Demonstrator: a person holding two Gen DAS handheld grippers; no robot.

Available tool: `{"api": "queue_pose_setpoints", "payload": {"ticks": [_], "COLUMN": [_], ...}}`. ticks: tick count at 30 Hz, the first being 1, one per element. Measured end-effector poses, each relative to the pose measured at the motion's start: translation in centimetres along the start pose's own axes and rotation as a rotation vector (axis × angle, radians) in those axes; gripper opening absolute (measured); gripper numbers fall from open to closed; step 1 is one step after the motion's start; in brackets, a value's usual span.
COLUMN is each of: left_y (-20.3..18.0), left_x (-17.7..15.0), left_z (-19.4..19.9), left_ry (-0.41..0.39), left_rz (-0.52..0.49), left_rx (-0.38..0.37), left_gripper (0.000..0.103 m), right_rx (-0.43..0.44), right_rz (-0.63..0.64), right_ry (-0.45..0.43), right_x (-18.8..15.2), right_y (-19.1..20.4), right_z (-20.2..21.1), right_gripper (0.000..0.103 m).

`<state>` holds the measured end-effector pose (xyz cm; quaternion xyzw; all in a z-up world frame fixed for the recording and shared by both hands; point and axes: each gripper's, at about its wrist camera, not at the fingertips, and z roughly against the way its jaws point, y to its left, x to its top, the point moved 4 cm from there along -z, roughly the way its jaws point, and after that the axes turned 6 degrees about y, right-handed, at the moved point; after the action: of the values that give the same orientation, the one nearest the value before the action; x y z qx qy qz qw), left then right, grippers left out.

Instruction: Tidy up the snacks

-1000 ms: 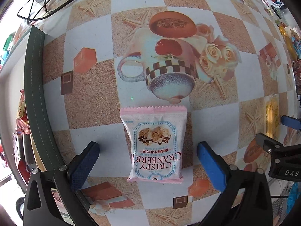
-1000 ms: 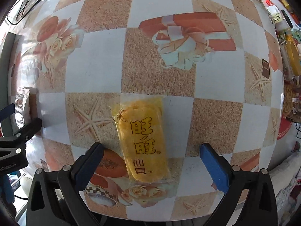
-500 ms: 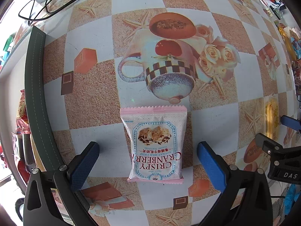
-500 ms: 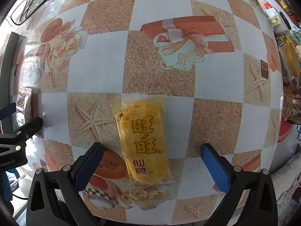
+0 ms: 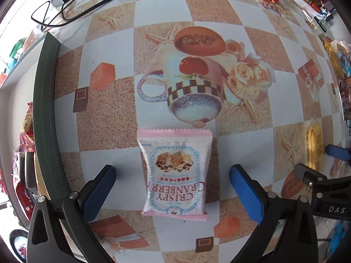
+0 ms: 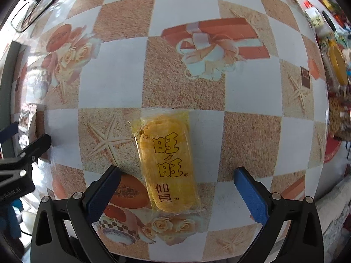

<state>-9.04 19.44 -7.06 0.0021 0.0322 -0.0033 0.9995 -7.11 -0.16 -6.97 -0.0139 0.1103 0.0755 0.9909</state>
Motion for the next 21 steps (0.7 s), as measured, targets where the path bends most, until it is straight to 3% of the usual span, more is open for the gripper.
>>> {"api": "queue_pose_setpoints", "payload": {"ticks": [3,5,7,12,14,15,17,19,21], "left_y": [-0.8,-1.8,-3.1,-3.5,-3.0,-2.7,-1.7,-0.7,0.3], "left_x": [-0.1,0.1,0.7,4.1,5.9,6.6,7.7,8.0,7.9], "left_z": [0.6,1.4,2.0,2.6,2.7,2.8,2.8,2.6,2.0], "left_ry": [-0.029,-0.055,-0.076,-0.118,-0.139,-0.151,-0.184,-0.229,-0.265], "left_rz": [-0.003,-0.037,-0.084,-0.063,-0.03,-0.015,0.025,0.051,0.095], "left_rx": [-0.005,-0.007,0.004,0.002,-0.003,-0.001,0.026,0.033,0.038], "left_gripper": [0.093,0.073,0.058,0.058,0.063,0.066,0.083,0.089,0.103], "right_rx": [0.001,0.0,0.009,-0.007,0.005,0.017,0.007,-0.002,-0.006], "right_rz": [0.026,0.044,0.037,0.012,0.002,0.0,-0.001,-0.001,-0.007], "right_ry": [-0.033,-0.056,-0.059,-0.077,-0.094,-0.099,-0.136,-0.19,-0.217], "right_x": [-0.8,-0.9,-0.6,1.7,2.9,3.3,3.7,3.7,3.7], "right_y": [0.8,1.3,1.4,0.6,0.0,-0.2,-0.7,-1.0,-1.2], "right_z": [1.1,2.0,2.5,3.5,4.0,4.1,4.5,4.9,4.6], "right_gripper": [0.081,0.05,0.037,0.037,0.039,0.043,0.068,0.082,0.082]}}
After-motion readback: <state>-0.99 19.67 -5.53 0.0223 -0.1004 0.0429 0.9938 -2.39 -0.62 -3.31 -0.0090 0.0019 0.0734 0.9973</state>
